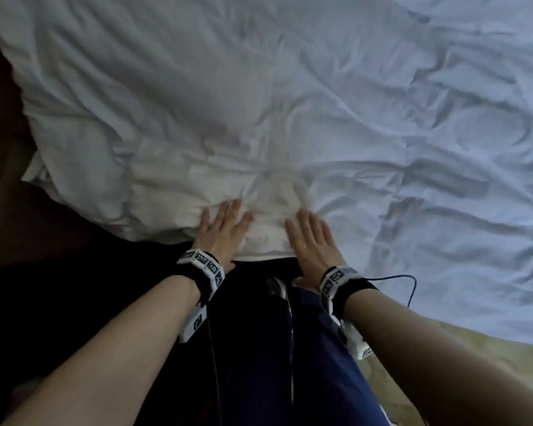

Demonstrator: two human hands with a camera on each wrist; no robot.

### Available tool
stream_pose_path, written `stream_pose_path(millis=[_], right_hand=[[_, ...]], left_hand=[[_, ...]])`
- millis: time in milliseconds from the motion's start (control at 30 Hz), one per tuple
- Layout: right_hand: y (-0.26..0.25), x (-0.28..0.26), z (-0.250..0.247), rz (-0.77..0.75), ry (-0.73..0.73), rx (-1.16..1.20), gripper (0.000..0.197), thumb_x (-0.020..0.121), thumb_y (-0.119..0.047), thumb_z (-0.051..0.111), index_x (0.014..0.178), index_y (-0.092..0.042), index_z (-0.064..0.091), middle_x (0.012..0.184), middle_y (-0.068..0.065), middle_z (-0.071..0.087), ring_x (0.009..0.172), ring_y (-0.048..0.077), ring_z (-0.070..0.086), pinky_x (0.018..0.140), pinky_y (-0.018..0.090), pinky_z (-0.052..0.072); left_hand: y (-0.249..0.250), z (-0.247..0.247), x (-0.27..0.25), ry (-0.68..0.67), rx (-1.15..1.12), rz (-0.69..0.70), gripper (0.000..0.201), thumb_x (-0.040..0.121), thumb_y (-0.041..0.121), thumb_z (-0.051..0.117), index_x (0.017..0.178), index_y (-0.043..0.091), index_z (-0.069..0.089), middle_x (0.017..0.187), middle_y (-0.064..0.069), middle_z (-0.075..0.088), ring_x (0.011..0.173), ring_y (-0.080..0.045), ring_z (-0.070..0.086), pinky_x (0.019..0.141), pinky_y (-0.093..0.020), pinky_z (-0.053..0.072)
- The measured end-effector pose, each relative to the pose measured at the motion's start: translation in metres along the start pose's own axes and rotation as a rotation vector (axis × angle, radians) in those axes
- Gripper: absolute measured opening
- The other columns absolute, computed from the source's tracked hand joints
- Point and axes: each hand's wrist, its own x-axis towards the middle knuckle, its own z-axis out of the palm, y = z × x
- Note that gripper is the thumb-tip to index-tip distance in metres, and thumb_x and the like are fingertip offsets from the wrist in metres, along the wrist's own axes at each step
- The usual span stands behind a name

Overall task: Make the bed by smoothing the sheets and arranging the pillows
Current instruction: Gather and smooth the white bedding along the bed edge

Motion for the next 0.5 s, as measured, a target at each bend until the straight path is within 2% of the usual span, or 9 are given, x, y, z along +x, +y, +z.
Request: stream_pose_path(millis=[100,167,233,300,333,367,400,500], right_hand=[[-0.002,0.026,0.033,0.071,0.06,0.008,0.136,0.063,-0.052,0.08,0.153,-0.016,-0.014,0.156,0.024,-0.024,0.145,0.042,-0.018,0.117,0.057,-0.006],[0.002,0.042,0.052,0.088,0.15,-0.003,0.116,0.076,-0.041,0.072,0.155,-0.016,-0.01,0.157,0.025,-0.018,0.146,0.043,-0.012,0.117,0.058,-0.002],[0.005,0.052,0.068,0.071,0.242,-0.015,0.092,0.085,-0.021,0.057,0.155,-0.013,-0.003,0.157,0.028,-0.012,0.146,0.046,-0.007,0.117,0.058,0.004],[0.006,0.056,0.076,0.044,0.262,-0.036,0.089,0.085,-0.012,0.052,0.155,-0.009,-0.002,0.156,0.031,-0.011,0.145,0.048,-0.008,0.118,0.058,0.005],[0.007,0.056,0.077,0.028,0.262,-0.035,0.091,0.084,-0.009,0.054,0.155,-0.007,-0.003,0.155,0.032,-0.011,0.145,0.048,-0.008,0.118,0.057,0.006],[0.008,0.055,0.076,0.014,0.268,-0.027,0.093,0.082,-0.006,0.056,0.155,-0.006,-0.002,0.155,0.033,-0.012,0.144,0.049,-0.009,0.118,0.057,0.005],[0.01,0.055,0.075,0.003,0.268,-0.019,0.096,0.08,-0.003,0.058,0.154,-0.006,-0.003,0.155,0.034,-0.013,0.144,0.049,-0.01,0.118,0.056,0.005],[0.011,0.049,0.069,-0.019,0.213,0.013,0.101,0.078,0.002,0.06,0.154,-0.007,-0.004,0.154,0.033,-0.016,0.144,0.047,-0.013,0.12,0.052,0.001]], left_hand=[[0.001,0.042,0.019,0.117,0.083,0.003,0.127,0.071,0.059,0.07,0.151,0.021,-0.021,0.157,-0.015,-0.029,0.148,-0.033,-0.012,0.115,-0.062,0.003],[-0.002,0.064,0.033,0.2,0.061,0.023,0.123,0.074,0.066,0.064,0.152,0.02,-0.019,0.159,-0.015,-0.024,0.149,-0.033,-0.007,0.115,-0.062,0.007],[-0.001,0.078,0.045,0.249,0.008,0.026,0.12,0.07,0.063,0.067,0.155,0.02,-0.006,0.162,-0.015,-0.012,0.149,-0.034,0.003,0.114,-0.063,0.012],[0.003,0.084,0.048,0.322,-0.053,0.023,0.098,0.079,0.047,0.063,0.156,0.019,0.009,0.162,-0.015,0.001,0.148,-0.035,0.014,0.113,-0.064,0.017],[0.004,0.084,0.047,0.376,-0.086,0.037,0.08,0.087,0.033,0.052,0.155,0.018,0.014,0.162,-0.016,0.006,0.147,-0.036,0.016,0.113,-0.064,0.016],[0.003,0.081,0.046,0.384,-0.117,0.053,0.071,0.089,0.021,0.04,0.155,0.018,0.015,0.162,-0.016,0.005,0.148,-0.036,0.015,0.114,-0.063,0.013],[0.0,0.076,0.044,0.343,-0.134,0.064,0.072,0.088,0.012,0.036,0.156,0.018,0.013,0.162,-0.015,0.002,0.148,-0.036,0.01,0.116,-0.061,0.009],[-0.007,0.06,0.039,0.222,-0.127,0.084,0.084,0.084,-0.003,0.049,0.156,0.016,0.01,0.162,-0.015,0.0,0.149,-0.035,0.006,0.117,-0.057,0.005]])
